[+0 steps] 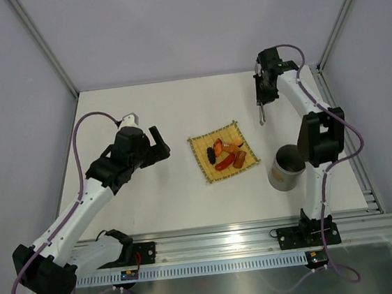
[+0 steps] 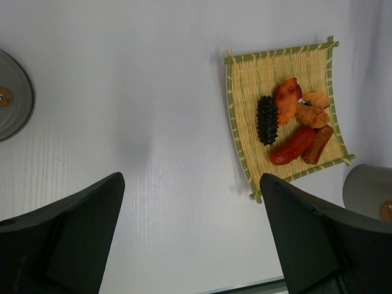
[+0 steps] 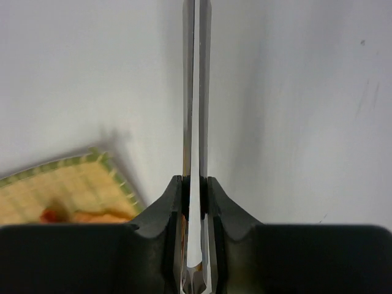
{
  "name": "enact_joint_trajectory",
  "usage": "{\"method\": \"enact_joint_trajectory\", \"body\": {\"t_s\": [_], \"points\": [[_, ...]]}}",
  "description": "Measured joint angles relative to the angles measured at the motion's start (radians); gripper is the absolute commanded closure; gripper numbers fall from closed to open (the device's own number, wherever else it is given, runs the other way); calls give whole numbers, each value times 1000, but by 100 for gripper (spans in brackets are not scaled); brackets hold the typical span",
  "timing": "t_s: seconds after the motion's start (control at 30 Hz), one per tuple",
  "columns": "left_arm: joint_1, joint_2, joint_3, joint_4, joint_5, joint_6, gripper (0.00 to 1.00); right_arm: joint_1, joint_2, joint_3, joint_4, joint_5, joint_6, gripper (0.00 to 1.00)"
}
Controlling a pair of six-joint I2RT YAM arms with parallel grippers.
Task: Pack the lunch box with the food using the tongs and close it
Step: Pick up the clamp at the center of the board, then pick up the fake food from the plate.
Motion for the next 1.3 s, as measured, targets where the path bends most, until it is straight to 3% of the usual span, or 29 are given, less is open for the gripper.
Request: {"method": "enact_joint_trajectory", "body": {"t_s": [0.3,0.6,0.77,0.93,1.3], "points": [[0,-25,0,-26,-2,28,3,228,-449,-132,-6,-84,74,82],[0,-33,0,-60,-32,72,2,399,-654,-508,-99,-84,210,73],[0,-16,0,-58,-35,80,2,450,-803,-594,-164,-82,287,73],[1,37,0,-54,-29,83,2,481,-882,-597,-199,-81,338,68],[1,49,-6,-47,-23,83,2,507,-848,-609,-257,-19,367,57]]}}
